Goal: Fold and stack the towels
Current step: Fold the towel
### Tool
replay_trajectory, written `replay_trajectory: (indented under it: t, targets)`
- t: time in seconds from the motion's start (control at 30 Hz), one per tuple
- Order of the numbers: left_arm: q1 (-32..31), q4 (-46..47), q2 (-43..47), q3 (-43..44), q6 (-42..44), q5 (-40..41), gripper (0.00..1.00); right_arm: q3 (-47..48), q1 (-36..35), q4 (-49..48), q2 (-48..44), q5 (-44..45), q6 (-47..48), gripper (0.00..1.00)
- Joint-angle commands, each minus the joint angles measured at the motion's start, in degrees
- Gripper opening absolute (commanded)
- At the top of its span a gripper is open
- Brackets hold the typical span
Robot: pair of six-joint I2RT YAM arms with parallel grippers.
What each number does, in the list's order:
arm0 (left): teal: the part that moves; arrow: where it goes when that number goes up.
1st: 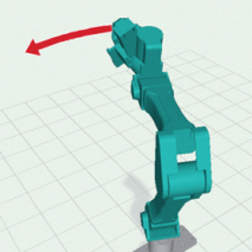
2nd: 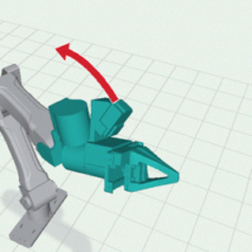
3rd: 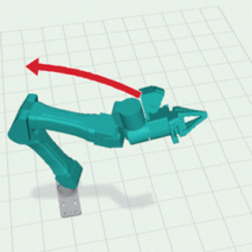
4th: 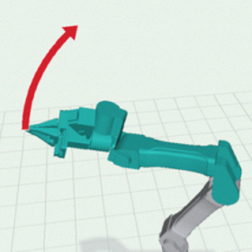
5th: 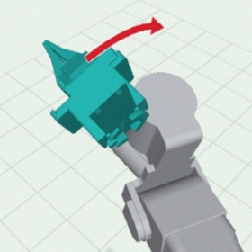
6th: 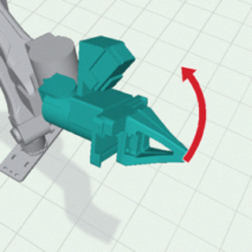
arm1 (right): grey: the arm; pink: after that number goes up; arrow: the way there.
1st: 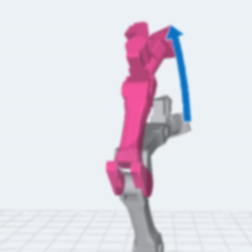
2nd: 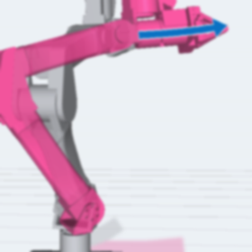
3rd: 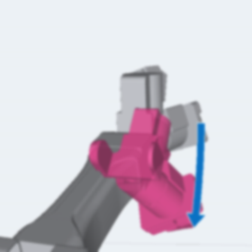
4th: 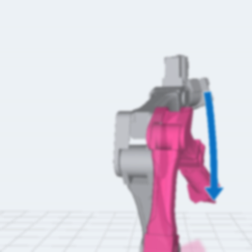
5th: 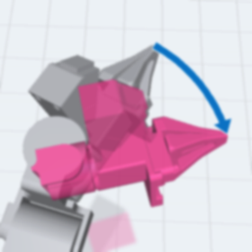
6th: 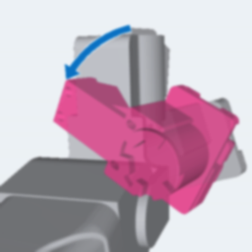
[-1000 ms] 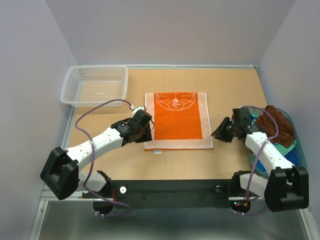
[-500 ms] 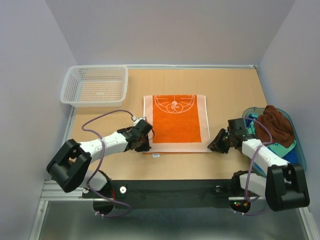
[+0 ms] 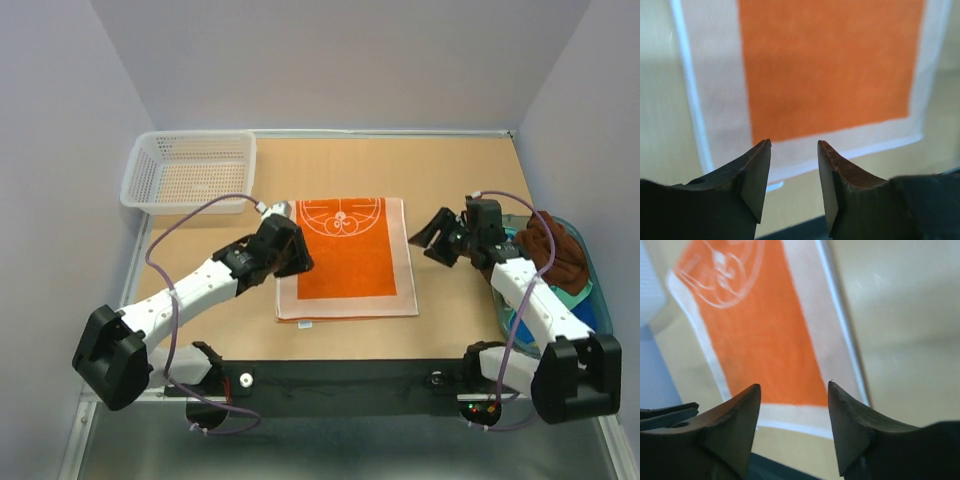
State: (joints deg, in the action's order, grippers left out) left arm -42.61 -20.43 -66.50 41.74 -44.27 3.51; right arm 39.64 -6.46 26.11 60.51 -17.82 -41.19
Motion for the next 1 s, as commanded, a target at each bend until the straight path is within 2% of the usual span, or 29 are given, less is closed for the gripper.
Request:
replay_trajectory:
  t: [0.0, 0.03, 0.13, 0.2, 0.3, 0.43, 0.57, 0.8, 0.97]
  targets:
    - [4.4, 12.8, -6.5, 9.6, 5.2, 4.0, 0.54, 5.4, -0.6, -23.0, 7.7, -3.9, -1.5, 0.68]
    - [5.9, 15.6, -8.4, 11.4, 5.3, 2.9, 0.54, 6.1, -1.2, -26.6, 9.7, -3.8, -2.1, 0.76]
    - [10.3, 31.8, -15.7, 14.2, 4.6, -2.8, 0.56, 10.2, -3.1, -40.5, 20.4, -4.6, -5.4, 0.84]
    - [12.1, 36.5, -21.4, 16.0, 4.4, -3.2, 0.57, 12.7, -4.6, -48.1, 28.4, -4.4, -6.2, 0.87]
    - [13.9, 43.5, -28.4, 21.3, 3.8, -6.8, 0.56, 19.0, -7.6, -54.3, 37.5, -3.0, -7.0, 0.91]
    - [14.5, 46.2, -36.2, 26.8, 4.9, -9.4, 0.56, 28.6, -9.6, -58.3, 47.9, -2.6, -7.5, 0.91]
    - [15.1, 47.5, -42.0, 29.6, 5.5, -8.9, 0.55, 33.0, -10.3, -61.3, 55.7, -2.9, -9.3, 0.91]
    - [18.1, 53.0, -47.5, 24.8, 0.9, -10.8, 0.53, 31.3, -10.2, -63.1, 61.6, -1.0, -7.7, 0.91]
    - [19.8, 57.2, -47.8, 18.9, -0.9, -10.9, 0.52, 24.9, -8.3, -66.6, 62.1, 1.9, -7.4, 0.91]
